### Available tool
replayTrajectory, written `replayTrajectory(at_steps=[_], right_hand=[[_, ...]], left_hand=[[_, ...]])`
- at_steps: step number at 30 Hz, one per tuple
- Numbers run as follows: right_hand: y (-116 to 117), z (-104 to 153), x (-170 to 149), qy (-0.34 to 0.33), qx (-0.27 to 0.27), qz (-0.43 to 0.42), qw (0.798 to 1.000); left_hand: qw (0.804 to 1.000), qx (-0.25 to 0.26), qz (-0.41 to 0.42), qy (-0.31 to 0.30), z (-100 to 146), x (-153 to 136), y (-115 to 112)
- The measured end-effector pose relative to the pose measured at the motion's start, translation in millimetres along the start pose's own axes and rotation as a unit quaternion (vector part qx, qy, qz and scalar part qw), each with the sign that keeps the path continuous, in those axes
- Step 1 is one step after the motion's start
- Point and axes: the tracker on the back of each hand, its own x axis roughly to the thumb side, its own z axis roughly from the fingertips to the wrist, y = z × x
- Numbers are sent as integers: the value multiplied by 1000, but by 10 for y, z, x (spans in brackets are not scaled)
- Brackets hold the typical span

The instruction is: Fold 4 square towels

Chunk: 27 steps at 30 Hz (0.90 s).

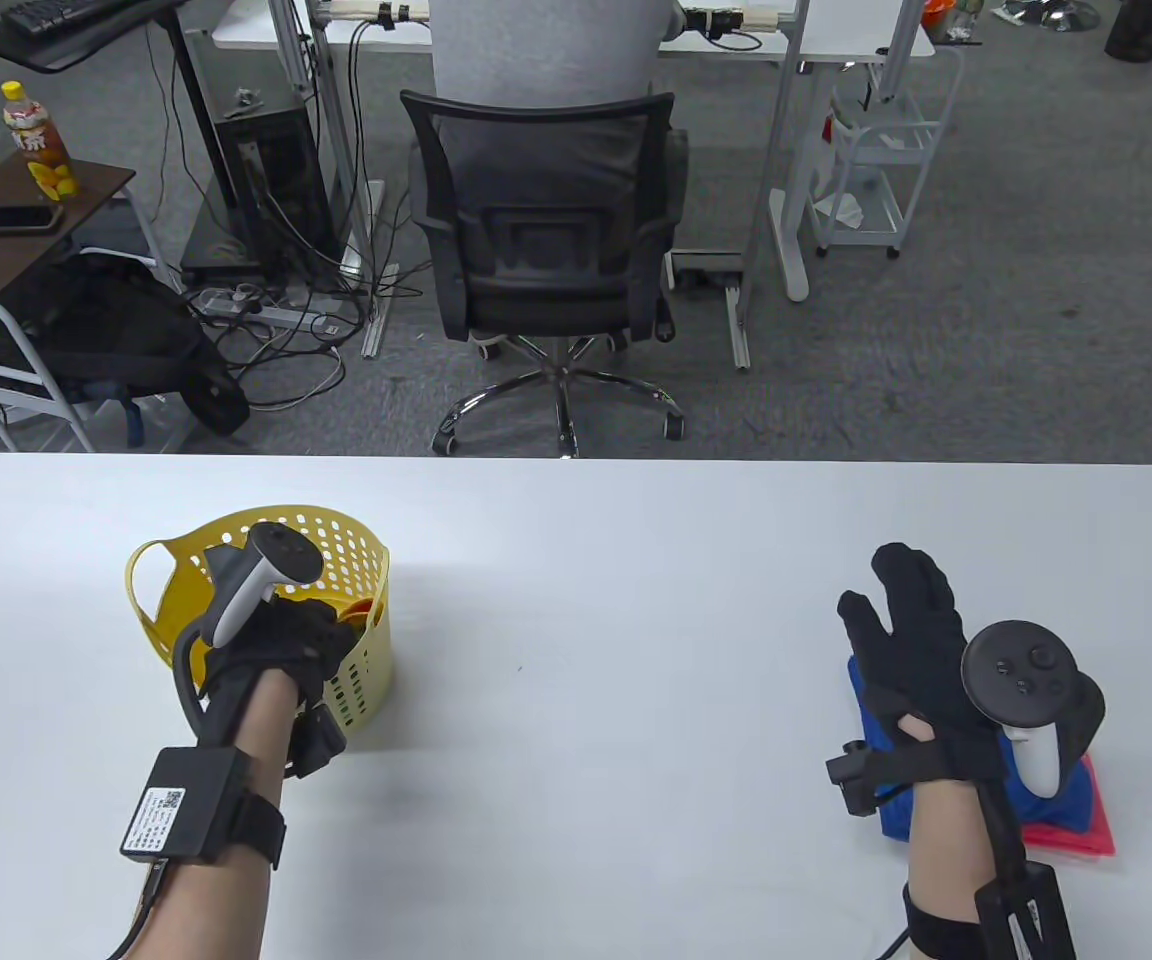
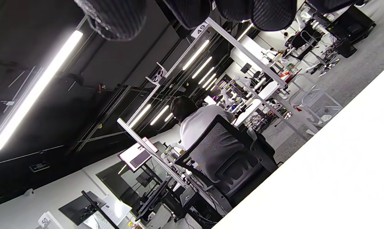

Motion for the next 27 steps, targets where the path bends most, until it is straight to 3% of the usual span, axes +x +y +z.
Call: replayTrajectory(at_steps=[7, 11, 15, 21, 27], right_hand=[[59, -41, -11, -14, 7, -14, 1000], [64, -22, 19, -21, 9, -8, 1000], [13, 7, 51, -29, 3, -20, 999], [-60, 46, 91, -40, -9, -31, 999], [-63, 70, 144, -51, -8, -33, 998]], left_hand=[[993, 114, 25, 8, 158, -134, 117], [986, 148, 74, -5, 269, -211, 232], [963, 225, 147, -16, 474, -314, 467], [916, 270, 271, -121, 1087, -343, 950], [873, 296, 293, -253, 1800, -77, 1142]])
